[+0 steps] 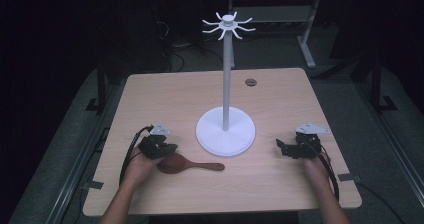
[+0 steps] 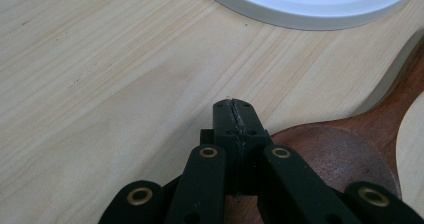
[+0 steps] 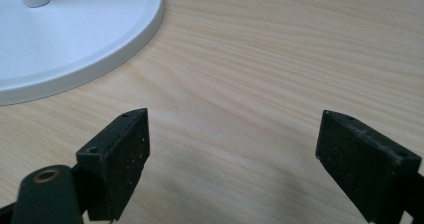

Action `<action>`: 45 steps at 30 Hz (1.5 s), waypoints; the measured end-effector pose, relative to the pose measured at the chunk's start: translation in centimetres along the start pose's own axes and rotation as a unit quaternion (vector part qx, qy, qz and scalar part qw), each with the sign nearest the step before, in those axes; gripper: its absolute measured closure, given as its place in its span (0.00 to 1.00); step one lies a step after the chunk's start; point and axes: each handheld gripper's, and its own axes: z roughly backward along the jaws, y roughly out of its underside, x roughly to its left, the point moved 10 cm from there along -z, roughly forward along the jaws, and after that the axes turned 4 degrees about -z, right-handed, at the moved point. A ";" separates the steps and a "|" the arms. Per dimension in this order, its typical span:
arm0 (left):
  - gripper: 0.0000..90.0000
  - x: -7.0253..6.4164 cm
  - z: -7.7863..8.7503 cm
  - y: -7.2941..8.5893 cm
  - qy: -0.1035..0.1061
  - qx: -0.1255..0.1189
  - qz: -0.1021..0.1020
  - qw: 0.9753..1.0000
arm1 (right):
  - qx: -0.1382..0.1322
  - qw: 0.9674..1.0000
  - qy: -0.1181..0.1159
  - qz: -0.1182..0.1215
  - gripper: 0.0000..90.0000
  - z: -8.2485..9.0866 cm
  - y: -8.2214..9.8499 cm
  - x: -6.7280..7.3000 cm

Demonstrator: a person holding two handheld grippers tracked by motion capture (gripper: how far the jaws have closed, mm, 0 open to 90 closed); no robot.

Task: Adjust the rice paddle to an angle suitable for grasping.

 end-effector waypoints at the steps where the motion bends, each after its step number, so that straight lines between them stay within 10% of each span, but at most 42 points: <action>1: 1.00 0.0 0.0 0.0 0.001 0.000 0.002 1.000 | 0.000 1.000 0.000 0.000 0.15 0.0 0.0 0.0; 45: 1.00 -6.8 3.7 4.4 0.065 0.024 0.002 0.998 | -0.002 1.000 0.004 -0.001 0.15 0.0 0.0 0.0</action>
